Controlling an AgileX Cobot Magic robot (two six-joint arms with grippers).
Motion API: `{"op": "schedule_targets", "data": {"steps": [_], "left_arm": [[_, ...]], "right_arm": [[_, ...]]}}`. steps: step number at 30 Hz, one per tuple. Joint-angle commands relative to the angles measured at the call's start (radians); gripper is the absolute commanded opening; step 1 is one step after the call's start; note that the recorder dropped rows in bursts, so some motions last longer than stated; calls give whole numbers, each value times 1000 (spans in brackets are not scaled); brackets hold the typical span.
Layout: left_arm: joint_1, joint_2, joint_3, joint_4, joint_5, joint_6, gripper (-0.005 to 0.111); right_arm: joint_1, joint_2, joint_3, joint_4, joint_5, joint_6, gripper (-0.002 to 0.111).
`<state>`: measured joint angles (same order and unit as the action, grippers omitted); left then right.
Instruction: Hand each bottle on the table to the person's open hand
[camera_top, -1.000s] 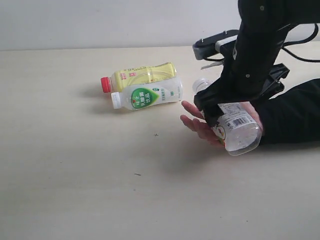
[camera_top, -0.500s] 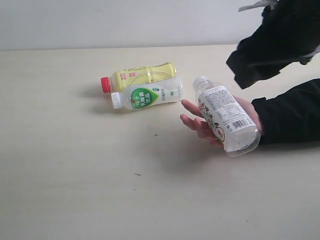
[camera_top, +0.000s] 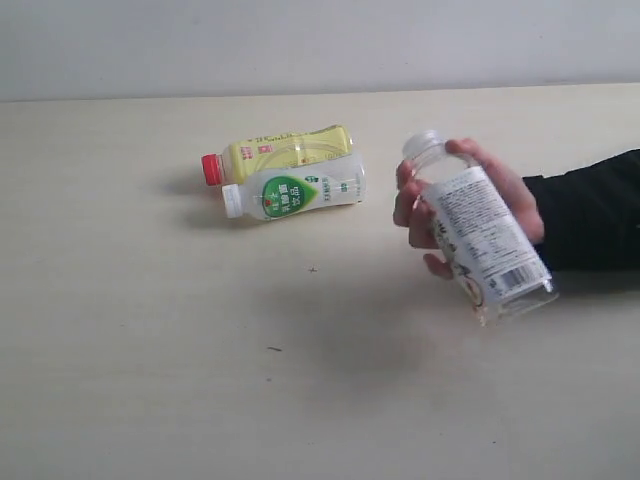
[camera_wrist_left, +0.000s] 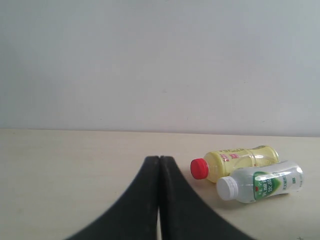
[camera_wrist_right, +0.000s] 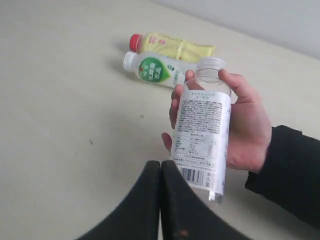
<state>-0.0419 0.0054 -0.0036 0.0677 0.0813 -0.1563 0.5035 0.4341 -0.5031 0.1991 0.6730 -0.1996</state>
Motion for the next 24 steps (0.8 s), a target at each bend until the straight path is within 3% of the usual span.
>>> {"op": "schedule_targets", "data": {"steps": [1, 8, 24], "left_arm": [[3, -5, 4, 2, 2, -3, 0], [3, -5, 4, 2, 2, -3, 0], [3, -5, 4, 2, 2, -3, 0]], "right_arm": [[-4, -144, 57, 8, -100, -27, 0], [-4, -306, 78, 6, -169, -23, 0], [19, -434, 78, 23, -157, -23, 0]]}}
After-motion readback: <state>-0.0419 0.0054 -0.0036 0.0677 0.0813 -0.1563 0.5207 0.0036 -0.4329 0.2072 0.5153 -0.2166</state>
